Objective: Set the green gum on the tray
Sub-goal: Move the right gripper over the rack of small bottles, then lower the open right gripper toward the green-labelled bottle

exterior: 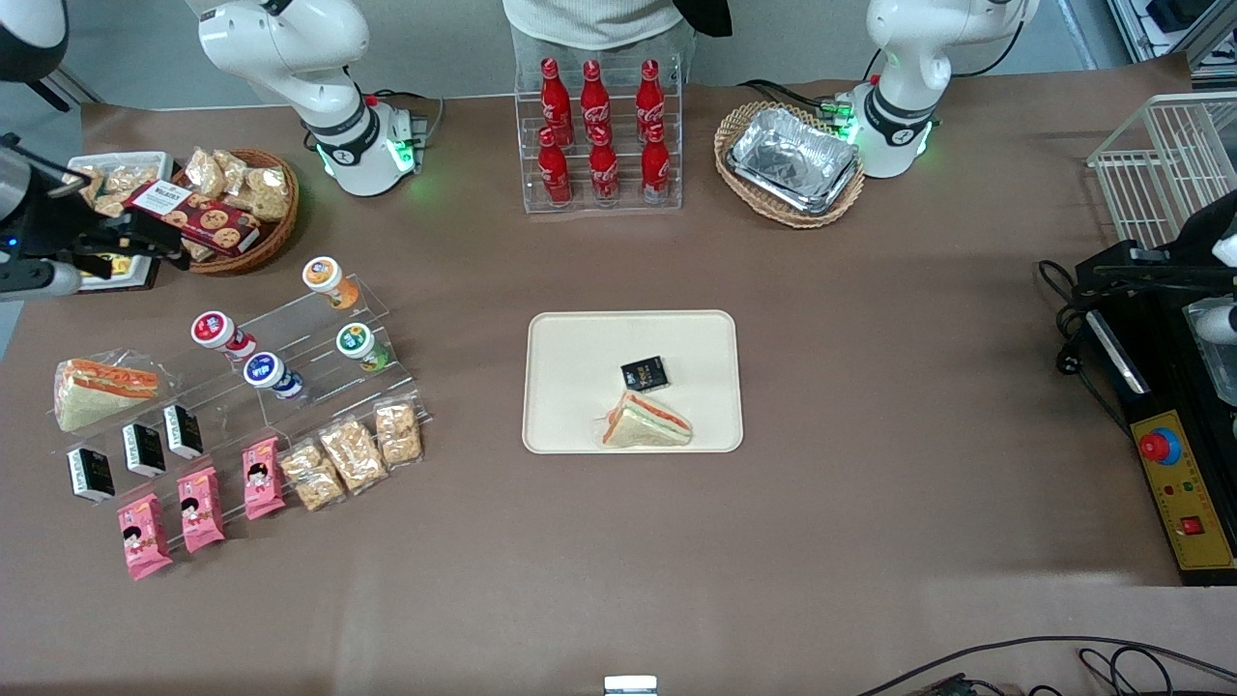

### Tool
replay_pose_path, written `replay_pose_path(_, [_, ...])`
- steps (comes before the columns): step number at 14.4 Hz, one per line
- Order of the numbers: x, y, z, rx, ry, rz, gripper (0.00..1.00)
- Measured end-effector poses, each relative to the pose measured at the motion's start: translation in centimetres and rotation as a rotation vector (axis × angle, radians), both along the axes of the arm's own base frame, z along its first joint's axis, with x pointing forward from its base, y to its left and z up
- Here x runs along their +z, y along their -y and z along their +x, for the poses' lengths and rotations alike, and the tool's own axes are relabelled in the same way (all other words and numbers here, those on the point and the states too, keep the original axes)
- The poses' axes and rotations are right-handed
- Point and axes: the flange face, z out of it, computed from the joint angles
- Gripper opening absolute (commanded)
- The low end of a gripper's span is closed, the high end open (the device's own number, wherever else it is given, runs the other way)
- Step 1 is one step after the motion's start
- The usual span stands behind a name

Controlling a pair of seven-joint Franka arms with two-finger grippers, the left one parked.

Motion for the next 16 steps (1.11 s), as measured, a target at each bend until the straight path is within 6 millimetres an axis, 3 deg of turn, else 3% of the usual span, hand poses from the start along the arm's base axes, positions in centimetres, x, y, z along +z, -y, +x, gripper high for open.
replay_pose_path(5, [0.7, -6.9, -1.2, -0.006, 0.001, -0.012, 1.00])
replay_pose_path(10, [-1.5, -12.2, -2.1, 0.007, -0.018, -0.025, 1.00])
replay_pose_path(12, [-3.1, -13.4, -2.2, 0.016, -0.016, -0.026, 1.00])
replay_pose_path(16, [-6.3, -13.3, -2.7, 0.012, 0.003, -0.018, 1.00])
